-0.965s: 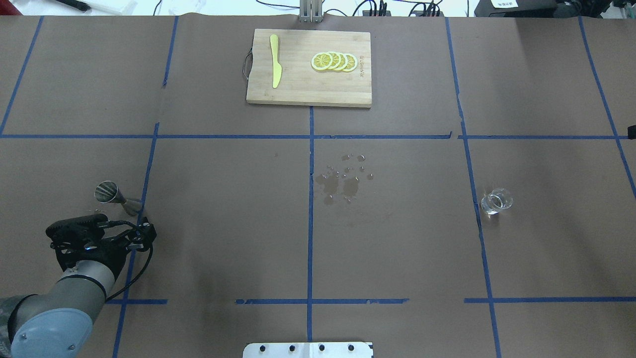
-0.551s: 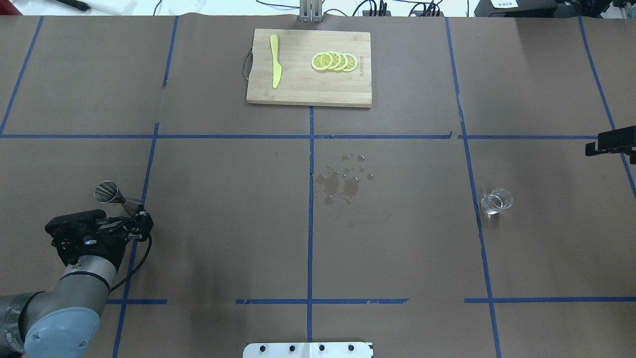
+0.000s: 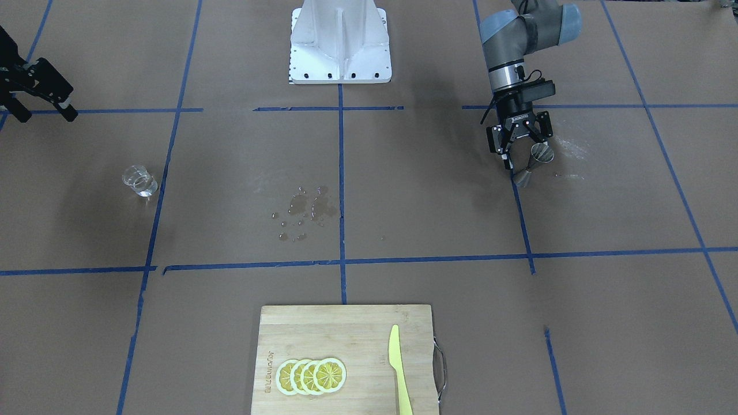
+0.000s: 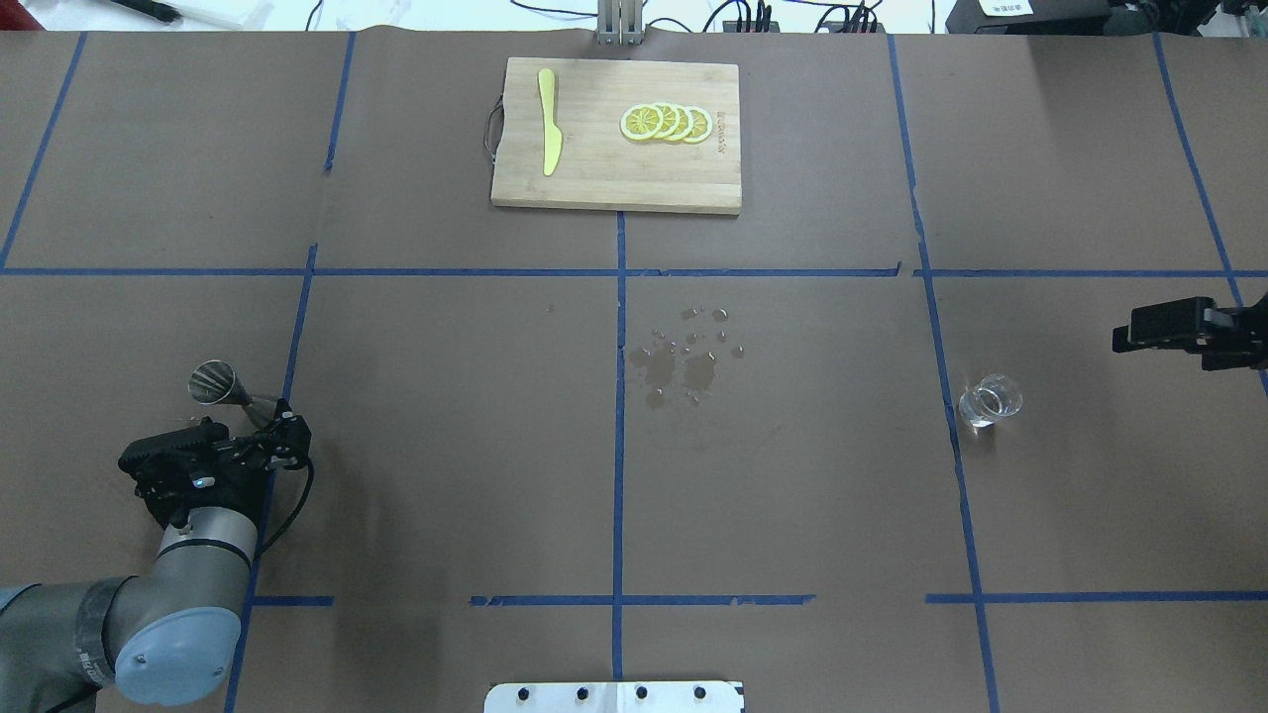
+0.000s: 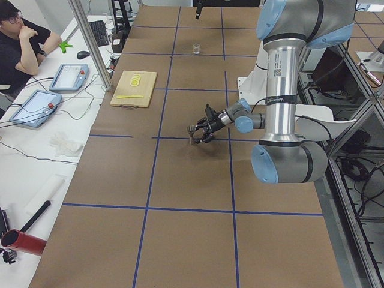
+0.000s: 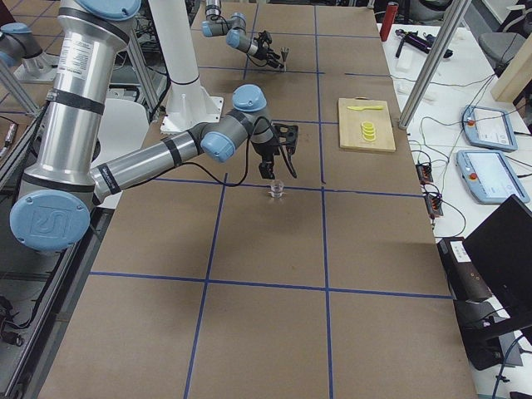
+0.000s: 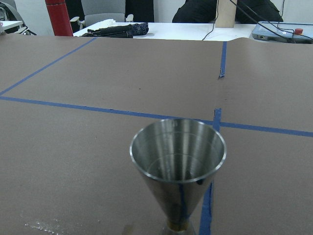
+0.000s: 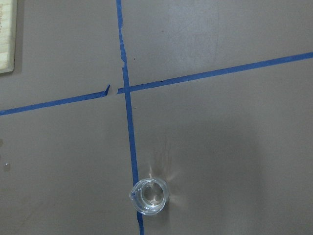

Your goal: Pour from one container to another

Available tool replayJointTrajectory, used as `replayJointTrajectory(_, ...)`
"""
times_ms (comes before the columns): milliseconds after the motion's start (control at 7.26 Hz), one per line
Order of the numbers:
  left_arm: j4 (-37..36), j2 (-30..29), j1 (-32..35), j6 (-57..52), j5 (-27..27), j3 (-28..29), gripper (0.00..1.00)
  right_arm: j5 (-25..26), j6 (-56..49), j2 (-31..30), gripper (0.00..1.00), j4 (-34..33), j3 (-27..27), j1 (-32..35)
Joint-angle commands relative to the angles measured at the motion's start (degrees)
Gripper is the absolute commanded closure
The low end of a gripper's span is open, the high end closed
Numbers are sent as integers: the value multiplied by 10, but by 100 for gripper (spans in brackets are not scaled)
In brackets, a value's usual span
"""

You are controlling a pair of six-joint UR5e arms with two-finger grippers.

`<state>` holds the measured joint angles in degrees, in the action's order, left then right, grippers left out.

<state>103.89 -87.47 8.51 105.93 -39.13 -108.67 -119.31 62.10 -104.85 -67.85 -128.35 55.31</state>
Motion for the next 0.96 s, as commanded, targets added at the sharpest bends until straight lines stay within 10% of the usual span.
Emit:
replayJointTrajectory(0, 1, -2, 11, 2, 20, -1, 17, 28, 16, -7, 0, 0, -6, -33)
replayJointTrajectory(827, 1, -10, 20, 24, 43, 32, 26, 123, 112, -54, 0, 3, -53, -156)
